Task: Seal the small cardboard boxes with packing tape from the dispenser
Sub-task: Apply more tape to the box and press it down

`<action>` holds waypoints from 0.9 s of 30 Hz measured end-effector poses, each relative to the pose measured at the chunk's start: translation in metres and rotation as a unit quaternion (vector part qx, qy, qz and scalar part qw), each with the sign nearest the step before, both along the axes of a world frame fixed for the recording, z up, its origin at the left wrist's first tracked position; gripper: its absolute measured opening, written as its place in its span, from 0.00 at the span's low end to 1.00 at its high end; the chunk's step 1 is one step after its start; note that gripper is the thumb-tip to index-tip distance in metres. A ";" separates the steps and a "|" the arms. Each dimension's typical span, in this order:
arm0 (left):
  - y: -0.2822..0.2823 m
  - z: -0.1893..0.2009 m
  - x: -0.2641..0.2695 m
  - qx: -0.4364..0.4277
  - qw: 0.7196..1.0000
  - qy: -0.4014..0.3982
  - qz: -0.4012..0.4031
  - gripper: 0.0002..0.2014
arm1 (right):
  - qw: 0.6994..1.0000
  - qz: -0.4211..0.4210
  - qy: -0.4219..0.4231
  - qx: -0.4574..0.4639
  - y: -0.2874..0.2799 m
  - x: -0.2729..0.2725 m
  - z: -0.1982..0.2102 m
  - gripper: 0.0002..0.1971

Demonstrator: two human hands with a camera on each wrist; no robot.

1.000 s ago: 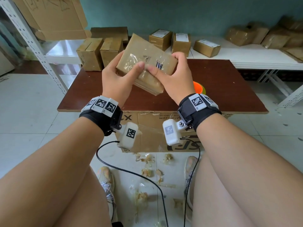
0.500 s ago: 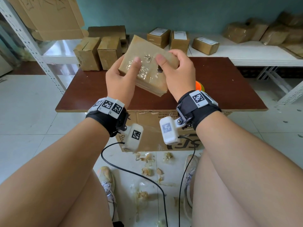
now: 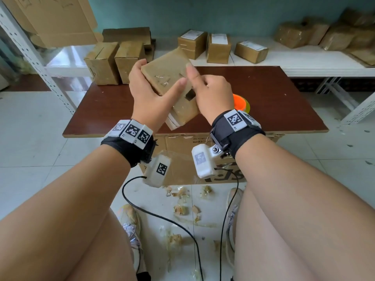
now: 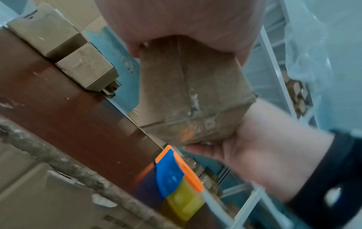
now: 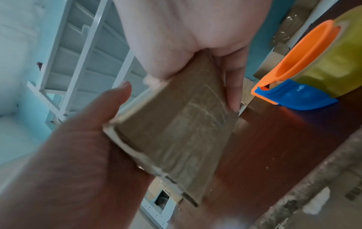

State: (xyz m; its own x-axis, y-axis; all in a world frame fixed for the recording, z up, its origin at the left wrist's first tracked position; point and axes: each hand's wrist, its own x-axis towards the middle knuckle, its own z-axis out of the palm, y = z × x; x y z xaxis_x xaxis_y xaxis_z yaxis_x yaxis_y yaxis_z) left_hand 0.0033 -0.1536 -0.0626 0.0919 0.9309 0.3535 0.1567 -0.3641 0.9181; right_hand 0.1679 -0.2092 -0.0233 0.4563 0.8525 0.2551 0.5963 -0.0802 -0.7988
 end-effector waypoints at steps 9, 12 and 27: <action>-0.001 0.001 0.004 -0.119 0.991 -0.050 -0.037 0.71 | 0.996 0.021 -0.080 -0.027 0.003 -0.005 -0.003 0.35; 0.000 -0.001 -0.001 -0.131 0.990 -0.061 -0.012 0.54 | 0.993 0.020 -0.117 -0.022 0.004 -0.003 -0.002 0.35; 0.011 -0.006 -0.011 -0.228 0.971 -0.017 -0.077 0.57 | 0.987 0.042 -0.092 -0.126 0.020 -0.008 -0.022 0.32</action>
State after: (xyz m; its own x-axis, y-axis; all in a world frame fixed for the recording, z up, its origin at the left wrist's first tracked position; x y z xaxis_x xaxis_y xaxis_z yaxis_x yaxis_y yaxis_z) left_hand -0.0082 -0.1429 -0.0691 0.2374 0.9676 -0.0860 0.1001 0.0637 0.9929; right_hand 0.1597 -0.1896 -0.0452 0.3472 0.9321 0.1032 0.7427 -0.2061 -0.6372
